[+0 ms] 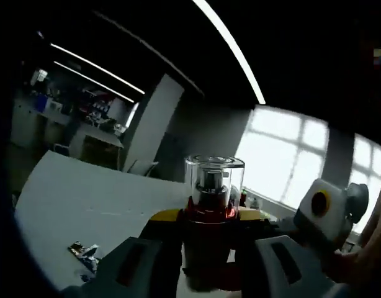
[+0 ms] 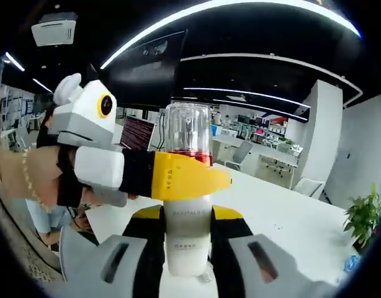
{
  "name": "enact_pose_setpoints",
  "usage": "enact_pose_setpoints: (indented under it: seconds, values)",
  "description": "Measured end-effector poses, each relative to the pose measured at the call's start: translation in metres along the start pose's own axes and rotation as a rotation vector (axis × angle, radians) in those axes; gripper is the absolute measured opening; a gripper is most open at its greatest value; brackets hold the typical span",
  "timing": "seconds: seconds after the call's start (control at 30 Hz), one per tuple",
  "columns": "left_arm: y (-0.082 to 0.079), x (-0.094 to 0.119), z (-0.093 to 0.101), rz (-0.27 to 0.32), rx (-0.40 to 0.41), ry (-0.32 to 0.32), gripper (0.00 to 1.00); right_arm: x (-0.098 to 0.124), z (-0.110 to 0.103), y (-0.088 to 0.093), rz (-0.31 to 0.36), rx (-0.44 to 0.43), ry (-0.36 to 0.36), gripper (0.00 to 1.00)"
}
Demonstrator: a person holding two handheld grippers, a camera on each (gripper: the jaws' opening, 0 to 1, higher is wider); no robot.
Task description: Arrange the skincare products in the storage area until every visible bottle or jar stands upright without overlapping.
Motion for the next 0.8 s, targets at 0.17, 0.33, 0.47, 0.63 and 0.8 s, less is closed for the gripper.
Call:
enact_pose_setpoints:
  seconds: [0.17, 0.33, 0.47, 0.63, 0.8]
  values:
    - [0.001, 0.001, 0.013, 0.032, -0.128, -0.087, 0.27, 0.003, 0.004, 0.003, 0.035, -0.051, 0.04, 0.26]
    - [-0.003, -0.001, 0.011, 0.007, -0.096, -0.025, 0.26, 0.012, 0.006, 0.002, 0.064, -0.037, 0.057, 0.27]
    - [-0.005, 0.001, 0.009, -0.036, 0.004, 0.055, 0.25, 0.018, 0.009, 0.002, 0.085, -0.005, 0.0, 0.27]
    - [-0.008, 0.001, 0.008, -0.125, 0.051, 0.218, 0.24, 0.031, 0.016, 0.001, 0.131, -0.136, -0.206, 0.3]
    - [-0.01, 0.0, 0.021, -0.166, 0.045, 0.386, 0.24, 0.04, 0.023, 0.001, 0.156, -0.187, -0.355, 0.33]
Point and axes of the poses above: the point that each gripper's makers call its tool centre point, and the gripper's own axes: x roughly backward along the fingers, z roughly to its right, y roughly out of its underside, the point moved 8 cm from there along x, roughly backward along the fingers, and after that the axes turned 2 degrees about z, right-handed, at the moved point
